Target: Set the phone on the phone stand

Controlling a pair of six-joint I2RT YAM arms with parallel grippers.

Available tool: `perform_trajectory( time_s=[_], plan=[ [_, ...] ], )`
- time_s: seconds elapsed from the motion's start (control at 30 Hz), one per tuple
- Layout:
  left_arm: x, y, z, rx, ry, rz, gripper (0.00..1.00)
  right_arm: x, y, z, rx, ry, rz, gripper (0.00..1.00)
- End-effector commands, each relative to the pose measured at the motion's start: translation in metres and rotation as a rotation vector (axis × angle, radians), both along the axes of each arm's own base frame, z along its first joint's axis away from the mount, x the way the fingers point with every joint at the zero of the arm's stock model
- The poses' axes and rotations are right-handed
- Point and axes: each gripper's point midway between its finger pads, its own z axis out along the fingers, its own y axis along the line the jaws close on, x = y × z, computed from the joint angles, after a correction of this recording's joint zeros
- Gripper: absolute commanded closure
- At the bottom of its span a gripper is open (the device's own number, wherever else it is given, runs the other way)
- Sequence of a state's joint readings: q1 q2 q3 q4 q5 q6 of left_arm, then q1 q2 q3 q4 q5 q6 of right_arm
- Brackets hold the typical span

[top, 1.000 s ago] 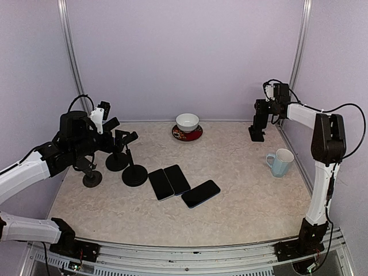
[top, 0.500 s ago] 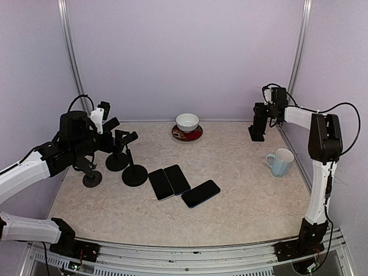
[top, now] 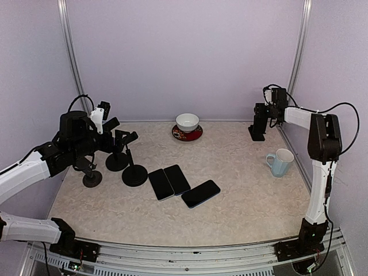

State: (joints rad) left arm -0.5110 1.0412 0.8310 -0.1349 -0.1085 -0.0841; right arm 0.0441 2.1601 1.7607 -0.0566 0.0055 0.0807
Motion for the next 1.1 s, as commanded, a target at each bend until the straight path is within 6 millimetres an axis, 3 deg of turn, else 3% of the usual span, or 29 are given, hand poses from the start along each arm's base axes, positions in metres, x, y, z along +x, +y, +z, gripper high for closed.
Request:
perform_trajectory(
  time_s=[0.0,0.67,1.07],
  plan=[
    [0.003,0.001,0.003,-0.01,-0.017,0.0,0.01,0.01,-0.01,0.029,0.013,-0.085,-0.029,0.5],
    [0.004,0.001,0.002,-0.015,-0.011,-0.002,0.01,0.011,-0.015,0.029,-0.004,-0.079,-0.048,0.49],
    [0.005,0.002,0.002,-0.018,-0.01,-0.002,0.01,0.016,-0.014,0.008,-0.006,-0.033,-0.04,0.48]
  ],
)
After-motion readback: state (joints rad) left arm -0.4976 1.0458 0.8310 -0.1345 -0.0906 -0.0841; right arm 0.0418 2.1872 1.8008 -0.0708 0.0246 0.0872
